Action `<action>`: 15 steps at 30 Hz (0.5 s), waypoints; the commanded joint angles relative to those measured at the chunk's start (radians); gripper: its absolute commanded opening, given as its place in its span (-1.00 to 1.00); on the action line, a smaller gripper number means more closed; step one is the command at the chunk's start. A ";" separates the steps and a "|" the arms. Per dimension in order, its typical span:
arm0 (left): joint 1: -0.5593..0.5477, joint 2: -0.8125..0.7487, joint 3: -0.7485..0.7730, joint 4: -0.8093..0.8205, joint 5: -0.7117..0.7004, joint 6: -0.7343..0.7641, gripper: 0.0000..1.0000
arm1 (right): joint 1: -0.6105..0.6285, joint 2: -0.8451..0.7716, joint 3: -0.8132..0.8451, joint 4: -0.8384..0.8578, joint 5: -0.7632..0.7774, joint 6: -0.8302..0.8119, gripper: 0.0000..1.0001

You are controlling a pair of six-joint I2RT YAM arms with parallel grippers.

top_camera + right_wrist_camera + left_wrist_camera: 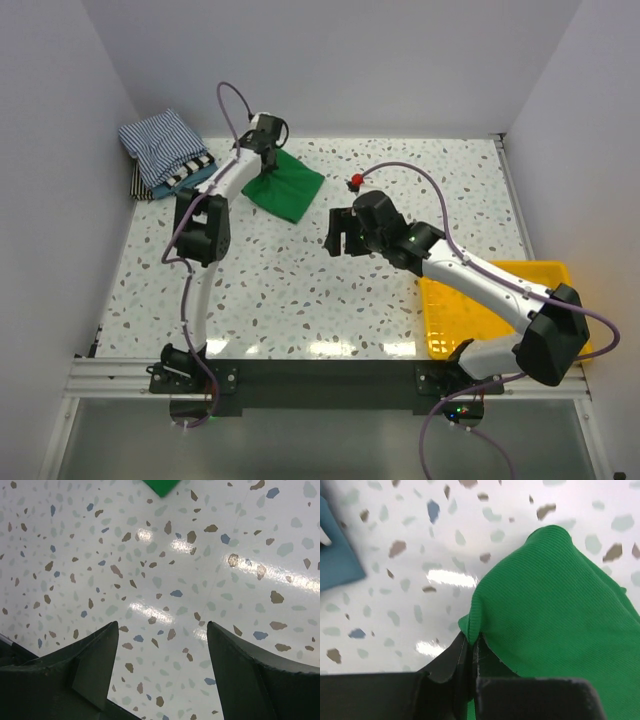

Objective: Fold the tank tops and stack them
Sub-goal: Neatly place the folded tank top to the corner

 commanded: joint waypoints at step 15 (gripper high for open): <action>0.144 0.063 0.336 0.191 0.038 0.192 -1.00 | -0.008 0.069 0.021 0.031 -0.053 -0.028 0.45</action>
